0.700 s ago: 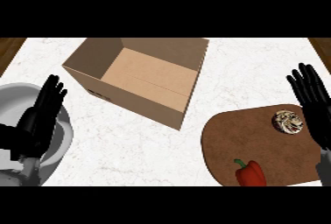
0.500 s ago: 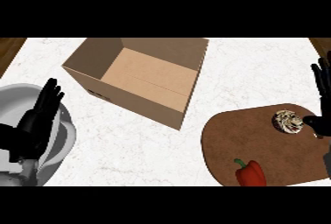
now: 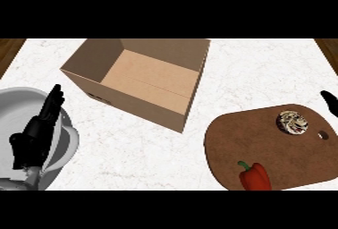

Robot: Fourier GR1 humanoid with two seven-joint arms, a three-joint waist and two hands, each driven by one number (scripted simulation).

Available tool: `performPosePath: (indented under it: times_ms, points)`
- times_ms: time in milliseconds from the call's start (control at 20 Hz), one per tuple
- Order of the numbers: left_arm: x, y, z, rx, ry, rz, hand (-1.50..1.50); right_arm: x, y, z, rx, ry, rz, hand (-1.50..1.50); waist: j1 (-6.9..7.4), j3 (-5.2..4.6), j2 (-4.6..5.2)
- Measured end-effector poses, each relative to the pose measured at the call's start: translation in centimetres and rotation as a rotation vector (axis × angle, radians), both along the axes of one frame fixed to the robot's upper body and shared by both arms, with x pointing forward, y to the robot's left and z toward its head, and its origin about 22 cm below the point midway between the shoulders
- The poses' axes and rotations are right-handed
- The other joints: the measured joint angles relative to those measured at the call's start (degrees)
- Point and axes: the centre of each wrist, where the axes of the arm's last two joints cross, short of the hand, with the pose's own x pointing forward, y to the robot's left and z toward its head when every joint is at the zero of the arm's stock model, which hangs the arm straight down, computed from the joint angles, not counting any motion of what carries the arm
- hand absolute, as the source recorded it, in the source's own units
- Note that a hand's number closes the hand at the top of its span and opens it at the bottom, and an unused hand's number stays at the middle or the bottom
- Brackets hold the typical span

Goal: Pick the cupcake from the cutting board and place it in the cardboard box

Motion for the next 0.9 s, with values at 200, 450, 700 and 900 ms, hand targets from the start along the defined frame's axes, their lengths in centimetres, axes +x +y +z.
performPosePath:
  times_ms: [200, 450, 700, 900]
  points:
    - [0.0, -0.4, -0.5, 0.021, -0.013, -0.008, 0.00, -0.8, 0.6, -0.5, -0.064, 0.082, -0.078, -1.50, 0.30, 0.07, -0.38]
    - [0.2, -0.5, -0.5, 0.032, -0.014, -0.008, 0.00, -2.3, -1.3, -0.6, -0.165, 0.369, -0.053, -1.50, 0.56, -0.08, -0.45]
    - [0.3, -0.3, -0.3, 0.036, -0.006, -0.011, 0.00, -2.9, -2.0, 1.3, -0.189, 0.697, 0.066, -1.50, 0.78, -0.27, -0.54]
    - [0.3, -0.7, -0.4, 0.037, -0.005, -0.019, 0.00, -2.4, -0.4, 3.3, -0.170, 0.935, 0.170, -1.50, 1.10, -0.23, -0.57]
